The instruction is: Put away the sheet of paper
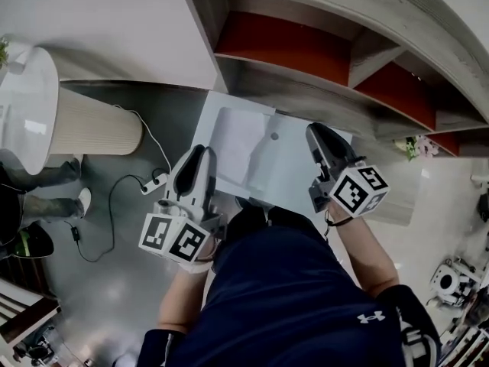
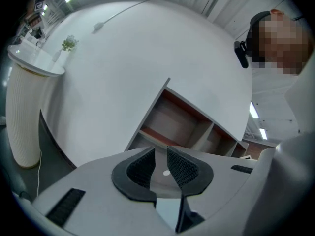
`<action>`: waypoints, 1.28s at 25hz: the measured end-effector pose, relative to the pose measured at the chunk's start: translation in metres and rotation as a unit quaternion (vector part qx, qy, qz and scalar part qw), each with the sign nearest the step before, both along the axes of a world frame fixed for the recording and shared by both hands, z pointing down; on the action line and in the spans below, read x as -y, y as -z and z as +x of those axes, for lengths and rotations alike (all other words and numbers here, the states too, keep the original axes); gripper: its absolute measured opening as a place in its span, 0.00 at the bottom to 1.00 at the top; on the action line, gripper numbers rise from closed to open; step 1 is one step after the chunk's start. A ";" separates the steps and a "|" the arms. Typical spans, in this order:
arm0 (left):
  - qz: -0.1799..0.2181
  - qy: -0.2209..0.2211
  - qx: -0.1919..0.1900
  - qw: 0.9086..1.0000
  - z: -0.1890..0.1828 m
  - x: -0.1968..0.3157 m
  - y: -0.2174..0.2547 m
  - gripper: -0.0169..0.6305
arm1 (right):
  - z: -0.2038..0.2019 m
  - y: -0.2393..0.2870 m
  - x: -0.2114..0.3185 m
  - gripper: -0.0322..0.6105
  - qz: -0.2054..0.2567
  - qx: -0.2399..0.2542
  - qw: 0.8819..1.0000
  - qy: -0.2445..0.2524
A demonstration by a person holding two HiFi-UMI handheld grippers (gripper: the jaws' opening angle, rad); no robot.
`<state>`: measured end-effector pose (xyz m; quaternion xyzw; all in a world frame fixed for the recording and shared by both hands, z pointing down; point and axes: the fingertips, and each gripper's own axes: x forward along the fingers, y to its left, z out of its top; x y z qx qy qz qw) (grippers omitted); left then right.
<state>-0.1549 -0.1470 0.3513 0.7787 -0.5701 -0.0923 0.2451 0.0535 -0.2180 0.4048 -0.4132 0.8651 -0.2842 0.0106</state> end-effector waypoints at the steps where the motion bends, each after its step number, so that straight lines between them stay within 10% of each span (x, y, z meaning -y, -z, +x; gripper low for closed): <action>1: 0.007 -0.005 0.003 1.000 0.006 0.000 0.008 0.16 | -0.001 0.019 -0.002 0.12 0.034 -0.007 0.999 0.001; 10: 0.069 -0.020 0.067 0.995 0.030 -0.006 0.055 0.16 | -0.008 0.122 -0.030 0.11 0.237 -0.057 0.970 0.011; 32: 0.042 -0.017 0.047 0.998 0.027 -0.007 0.036 0.16 | -0.014 0.131 -0.034 0.11 0.283 -0.110 0.953 0.012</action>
